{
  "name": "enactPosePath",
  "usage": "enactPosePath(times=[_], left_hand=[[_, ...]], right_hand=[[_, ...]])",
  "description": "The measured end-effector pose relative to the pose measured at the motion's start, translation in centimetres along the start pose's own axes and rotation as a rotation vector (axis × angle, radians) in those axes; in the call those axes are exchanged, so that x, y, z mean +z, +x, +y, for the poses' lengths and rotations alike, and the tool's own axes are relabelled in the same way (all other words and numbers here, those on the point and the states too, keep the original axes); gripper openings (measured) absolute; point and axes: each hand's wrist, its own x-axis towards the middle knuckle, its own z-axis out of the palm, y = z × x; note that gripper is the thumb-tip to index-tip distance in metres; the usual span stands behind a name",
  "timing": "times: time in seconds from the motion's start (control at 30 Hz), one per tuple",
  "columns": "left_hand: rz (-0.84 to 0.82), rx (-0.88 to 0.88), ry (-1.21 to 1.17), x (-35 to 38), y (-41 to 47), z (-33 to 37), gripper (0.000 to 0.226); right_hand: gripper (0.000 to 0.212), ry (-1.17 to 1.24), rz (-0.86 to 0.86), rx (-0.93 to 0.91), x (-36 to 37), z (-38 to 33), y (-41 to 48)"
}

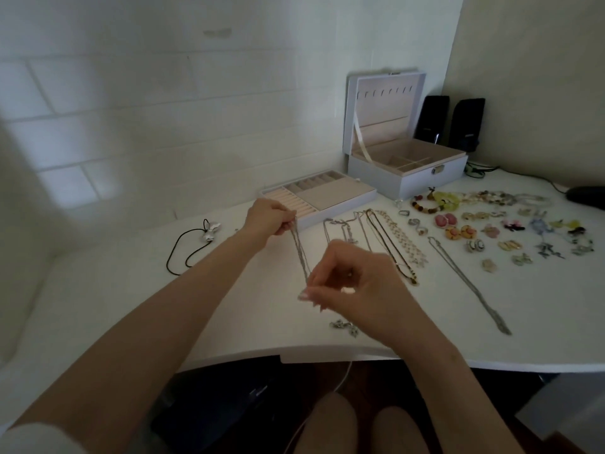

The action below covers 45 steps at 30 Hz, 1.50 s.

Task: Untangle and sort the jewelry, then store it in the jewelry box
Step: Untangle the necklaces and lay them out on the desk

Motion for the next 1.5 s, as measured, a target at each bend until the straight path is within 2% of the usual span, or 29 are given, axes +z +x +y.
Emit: enactPosePath(times=[0.1, 0.2, 0.27, 0.4, 0.53, 0.67, 0.93, 1.13, 1.2, 1.27, 1.37, 1.5], left_hand=[[0.011, 0.147, 0.256, 1.8, 0.3, 0.5, 0.008], [-0.037, 0.294, 0.543, 3.3, 0.3, 0.7, 0.011], [-0.034, 0.360, 0.724, 3.9, 0.2, 0.6, 0.014], [-0.019, 0.465, 0.943, 4.6, 0.0, 0.2, 0.018], [-0.002, 0.558, 1.068, 5.0, -0.1, -0.1, 0.018], [0.006, 0.594, 1.079, 5.0, -0.4, -0.2, 0.015], [0.002, 0.562, 0.856, 3.9, -0.8, -0.8, 0.026], [-0.022, 0.569, 0.786, 3.0, -0.9, -1.0, 0.009], [0.016, 0.574, 0.757, 2.4, -1.1, -0.9, 0.006], [0.123, 0.554, 0.732, 1.2, -1.3, -0.9, 0.005], [0.291, 0.418, 0.784, -1.8, -1.3, -1.7, 0.014], [0.325, 0.130, 1.036, -5.9, -1.2, -3.6, 0.043]], right_hand=[[0.019, -0.194, -0.168, 0.040, 0.8, 0.7, -0.5], [0.018, -0.325, -0.261, 0.003, 1.6, 1.6, -1.0], [0.014, -0.414, -0.292, -0.045, 2.1, 1.9, -1.1], [0.012, -0.518, -0.278, -0.098, 2.5, 2.6, -1.2], [0.010, -0.549, -0.257, -0.089, 2.6, 3.0, -1.2], [0.009, -0.588, -0.247, -0.095, 2.7, 3.1, -1.2], [0.009, -0.537, -0.238, -0.037, 2.3, 3.2, -0.4], [0.004, -0.471, -0.207, -0.018, 2.4, 2.8, -0.1], [0.002, -0.437, -0.160, -0.006, 2.2, 2.9, 0.2], [0.004, -0.406, -0.112, 0.019, 1.9, 2.9, 0.6], [0.009, -0.365, -0.096, 0.061, 1.7, 3.0, 1.8], [0.006, -0.351, -0.141, 0.119, 2.0, 3.3, 3.9]])
